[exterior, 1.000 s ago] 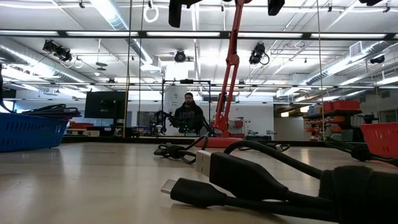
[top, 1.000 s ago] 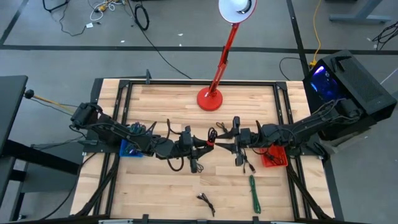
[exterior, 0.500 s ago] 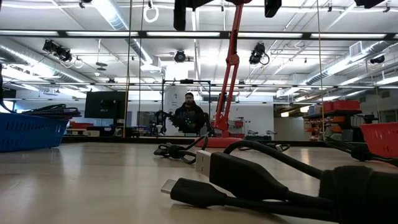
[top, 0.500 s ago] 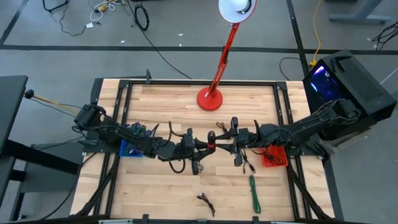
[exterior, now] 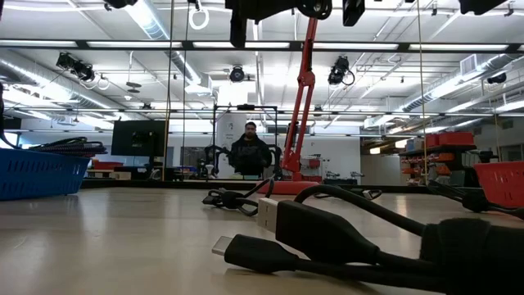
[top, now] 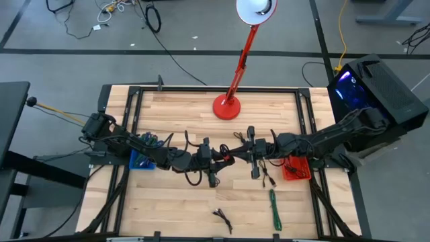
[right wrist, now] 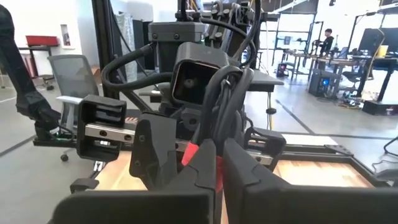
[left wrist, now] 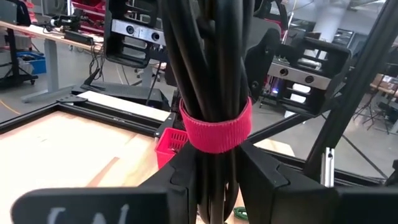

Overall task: Pick & Place USB Port
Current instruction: Put the black charger cable into the red bin

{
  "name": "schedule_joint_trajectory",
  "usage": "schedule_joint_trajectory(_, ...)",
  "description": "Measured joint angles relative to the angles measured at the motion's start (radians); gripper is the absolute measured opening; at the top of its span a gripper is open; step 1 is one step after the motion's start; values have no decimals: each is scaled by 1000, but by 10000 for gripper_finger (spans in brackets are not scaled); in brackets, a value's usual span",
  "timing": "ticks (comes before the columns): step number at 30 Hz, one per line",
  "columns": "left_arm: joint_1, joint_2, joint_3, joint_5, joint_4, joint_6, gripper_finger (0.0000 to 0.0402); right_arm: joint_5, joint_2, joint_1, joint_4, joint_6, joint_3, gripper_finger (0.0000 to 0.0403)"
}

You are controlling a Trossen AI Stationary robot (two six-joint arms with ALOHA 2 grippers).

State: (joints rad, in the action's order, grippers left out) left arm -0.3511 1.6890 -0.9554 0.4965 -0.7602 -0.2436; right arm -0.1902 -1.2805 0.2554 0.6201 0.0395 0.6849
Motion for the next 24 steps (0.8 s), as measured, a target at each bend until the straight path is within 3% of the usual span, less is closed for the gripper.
schedule_joint_trajectory(3,1,0,0,13,-2,-6,104,-12,28,-1,-44,6,0,2)
schedule_joint_trajectory(7,-1,0,-1,54,-11,-5,189,-46,70,-2,-114,15,0,1)
schedule_joint_trajectory(11,0,-2,-1,71,-11,-5,240,-69,103,0,-165,17,0,1)
schedule_joint_trajectory(18,-1,-87,-2,174,92,73,248,-72,218,0,-400,-50,-1,0)
schedule_joint_trajectory(24,-9,-268,-2,224,380,73,237,-167,399,30,-768,-213,-1,0)
